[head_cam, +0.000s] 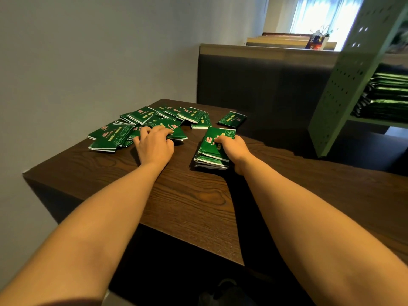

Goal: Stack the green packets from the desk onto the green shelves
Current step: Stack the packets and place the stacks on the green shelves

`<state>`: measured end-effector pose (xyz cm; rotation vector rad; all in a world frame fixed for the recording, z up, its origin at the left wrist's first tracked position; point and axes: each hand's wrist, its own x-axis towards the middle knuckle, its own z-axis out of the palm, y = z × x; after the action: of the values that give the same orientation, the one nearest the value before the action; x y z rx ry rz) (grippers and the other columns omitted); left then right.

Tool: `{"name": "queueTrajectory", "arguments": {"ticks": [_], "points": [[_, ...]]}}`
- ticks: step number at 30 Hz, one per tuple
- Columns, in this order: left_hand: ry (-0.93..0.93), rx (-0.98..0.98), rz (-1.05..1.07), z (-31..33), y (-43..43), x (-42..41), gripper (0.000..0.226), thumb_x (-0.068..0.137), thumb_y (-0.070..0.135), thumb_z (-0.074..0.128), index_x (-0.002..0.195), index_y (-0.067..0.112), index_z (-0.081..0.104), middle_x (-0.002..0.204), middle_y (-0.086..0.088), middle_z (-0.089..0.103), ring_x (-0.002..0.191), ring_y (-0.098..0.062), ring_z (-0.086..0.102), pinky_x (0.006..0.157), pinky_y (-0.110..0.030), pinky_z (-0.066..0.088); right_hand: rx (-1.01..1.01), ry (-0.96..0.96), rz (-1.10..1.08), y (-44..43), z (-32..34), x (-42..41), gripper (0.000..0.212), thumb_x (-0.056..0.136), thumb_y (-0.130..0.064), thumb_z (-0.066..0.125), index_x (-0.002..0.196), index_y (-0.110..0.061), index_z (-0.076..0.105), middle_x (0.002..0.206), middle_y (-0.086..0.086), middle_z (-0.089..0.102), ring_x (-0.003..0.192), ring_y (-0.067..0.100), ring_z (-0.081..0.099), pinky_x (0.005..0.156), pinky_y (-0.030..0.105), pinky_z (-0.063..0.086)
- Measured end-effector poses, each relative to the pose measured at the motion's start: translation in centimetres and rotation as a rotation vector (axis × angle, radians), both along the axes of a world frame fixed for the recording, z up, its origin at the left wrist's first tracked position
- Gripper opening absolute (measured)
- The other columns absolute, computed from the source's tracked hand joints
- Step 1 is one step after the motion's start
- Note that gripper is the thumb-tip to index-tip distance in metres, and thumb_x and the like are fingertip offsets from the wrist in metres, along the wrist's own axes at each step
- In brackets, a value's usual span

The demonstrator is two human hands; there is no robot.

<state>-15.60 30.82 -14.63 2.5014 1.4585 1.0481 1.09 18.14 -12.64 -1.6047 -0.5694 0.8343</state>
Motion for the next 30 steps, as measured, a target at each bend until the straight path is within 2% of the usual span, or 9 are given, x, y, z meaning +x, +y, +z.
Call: {"name": "queueTrajectory", "arguments": {"ticks": [5,14,18,21,23,25,27,29,30], "points": [[-0.108,0.024,-0.07,0.3,-0.6,-0.5,0.03,0.096,0.033,0.06,0.124,0.027,0.069,0.131,0.004,0.064,0.12,-0.026,0.05,0.095,-0.04,0.035,0.064,0.033,0.004,-1.6,1.2,-1.1,0.069,0.098,-0.014,0.061,0.154,-0.016,0.019,0.11,0.007,0.058,0.105,0.027,0.067,0.098,0.05,0.057],[-0.401,0.007,-0.261,3.4,-4.3,-0.4,0.027,0.092,0.018,0.062,0.118,0.013,0.07,0.109,-0.003,0.072,0.094,-0.023,0.066,0.083,-0.036,0.053,0.062,-0.023,-0.012,-2.6,2.1,-1.6,0.055,0.102,-0.013,0.047,0.15,-0.018,0.022,0.12,0.011,0.057,0.111,0.031,0.065,0.103,0.054,0.053],[-0.618,-0.225,-0.359,4.6,-7.3,1.0,0.007,0.094,0.017,0.062,0.092,0.019,0.057,0.09,0.005,0.066,0.078,-0.017,0.073,0.066,-0.039,0.059,0.044,0.034,-0.07,-3.6,1.9,-1.3,0.057,0.103,-0.014,0.048,0.153,-0.018,0.018,0.124,0.014,0.055,0.107,0.031,0.066,0.097,0.051,0.056],[-0.72,-0.386,-0.397,5.3,-9.5,2.3,0.012,0.097,0.016,0.059,0.089,0.012,0.051,0.087,-0.005,0.068,0.062,-0.01,0.072,0.051,-0.021,0.052,0.059,0.094,-0.084,-3.9,1.6,-1.3,0.059,0.105,-0.011,0.046,0.154,-0.018,0.015,0.114,0.013,0.055,0.093,0.026,0.066,0.079,0.045,0.057],[-0.744,-0.409,-0.342,5.5,-10.5,3.0,0.017,0.096,0.018,0.06,0.083,0.012,0.051,0.079,-0.007,0.065,0.056,-0.01,0.069,0.048,-0.016,0.046,0.06,0.134,-0.101,-3.9,1.4,-1.5,0.063,0.103,-0.008,0.048,0.155,-0.018,0.014,0.108,0.012,0.057,0.088,0.025,0.066,0.072,0.044,0.058],[-0.861,-0.447,-0.28,5.8,-10.8,3.2,0.024,0.093,0.02,0.062,0.074,0.016,0.049,0.074,-0.008,0.058,0.06,-0.018,0.063,0.055,-0.025,0.048,0.065,0.193,-0.121,-4.0,1.3,-1.6,0.067,0.101,-0.008,0.051,0.155,-0.02,0.013,0.112,0.017,0.059,0.093,0.03,0.069,0.083,0.051,0.061],[-0.958,-0.482,-0.231,6.2,-10.8,3.4,0.023,0.093,0.021,0.062,0.074,0.017,0.049,0.079,-0.008,0.055,0.067,-0.02,0.052,0.061,-0.036,0.047,0.054,0.207,-0.13,-4.0,1.0,-1.6,0.067,0.1,-0.012,0.055,0.153,-0.02,0.015,0.118,0.019,0.059,0.101,0.034,0.07,0.092,0.059,0.058],[-1.0,-0.541,-0.222,6.7,-11.5,3.4,0.004,0.095,0.018,0.06,0.095,0.017,0.056,0.106,-0.011,0.06,0.078,-0.015,0.052,0.063,-0.028,0.043,0.053,0.213,-0.136,-3.9,0.6,-1.4,0.065,0.099,-0.016,0.055,0.151,-0.021,0.018,0.119,0.021,0.061,0.102,0.037,0.071,0.091,0.061,0.058],[-0.97,-0.564,-0.241,6.8,-11.8,3.5,0.019,0.095,0.015,0.059,0.114,0.017,0.056,0.124,-0.01,0.057,0.092,-0.015,0.055,0.071,-0.024,0.045,0.076,0.223,-0.153,-3.7,0.2,-1.2,0.062,0.097,-0.018,0.055,0.15,-0.019,0.023,0.119,0.021,0.064,0.1,0.037,0.072,0.088,0.06,0.06]]}}
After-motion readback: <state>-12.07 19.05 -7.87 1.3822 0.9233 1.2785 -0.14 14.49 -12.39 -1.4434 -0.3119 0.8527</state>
